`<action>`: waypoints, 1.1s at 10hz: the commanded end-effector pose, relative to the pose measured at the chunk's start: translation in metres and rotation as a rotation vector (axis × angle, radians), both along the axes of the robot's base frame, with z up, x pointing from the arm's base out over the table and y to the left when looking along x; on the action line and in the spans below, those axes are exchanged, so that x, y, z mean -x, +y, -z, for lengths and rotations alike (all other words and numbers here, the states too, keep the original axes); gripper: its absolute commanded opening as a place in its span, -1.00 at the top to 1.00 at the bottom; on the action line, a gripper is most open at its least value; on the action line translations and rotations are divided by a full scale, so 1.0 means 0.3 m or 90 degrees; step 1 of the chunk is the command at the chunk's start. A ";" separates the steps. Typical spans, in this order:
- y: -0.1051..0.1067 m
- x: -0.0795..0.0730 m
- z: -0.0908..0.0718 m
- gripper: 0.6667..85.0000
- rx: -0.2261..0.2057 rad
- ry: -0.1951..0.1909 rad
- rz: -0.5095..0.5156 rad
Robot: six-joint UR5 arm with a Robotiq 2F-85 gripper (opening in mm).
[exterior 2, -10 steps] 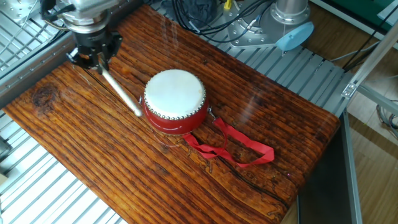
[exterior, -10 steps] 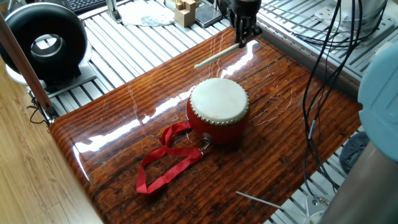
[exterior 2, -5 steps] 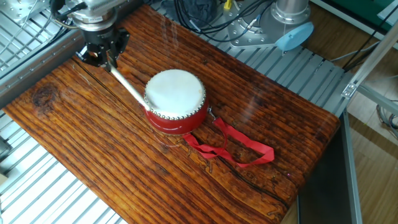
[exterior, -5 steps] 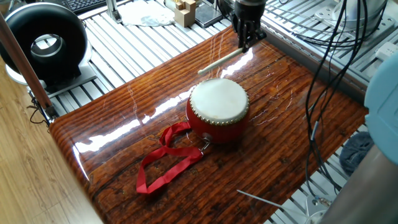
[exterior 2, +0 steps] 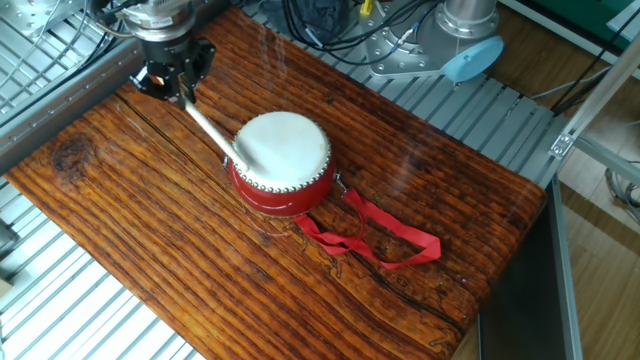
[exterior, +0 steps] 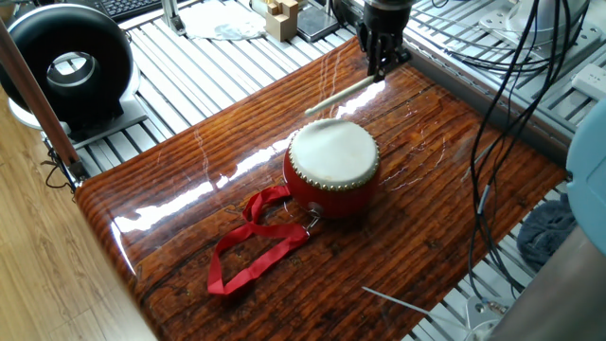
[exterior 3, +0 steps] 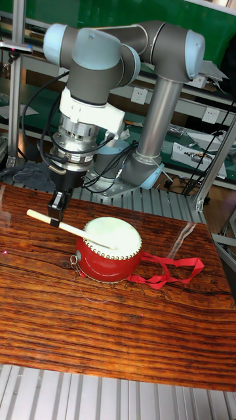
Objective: Play the drum
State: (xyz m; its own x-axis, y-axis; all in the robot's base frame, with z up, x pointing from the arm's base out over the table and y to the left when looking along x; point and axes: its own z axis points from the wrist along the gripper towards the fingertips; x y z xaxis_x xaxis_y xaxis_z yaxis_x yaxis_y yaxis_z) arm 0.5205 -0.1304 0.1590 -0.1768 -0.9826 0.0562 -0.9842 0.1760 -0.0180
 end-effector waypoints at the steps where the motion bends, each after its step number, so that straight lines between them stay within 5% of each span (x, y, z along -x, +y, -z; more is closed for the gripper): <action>1: 0.011 0.004 -0.007 0.99 -0.011 -0.005 0.003; 8: -0.002 -0.073 -0.013 0.99 0.001 -0.060 -0.037; 11: -0.002 -0.034 -0.022 0.99 0.002 -0.035 -0.075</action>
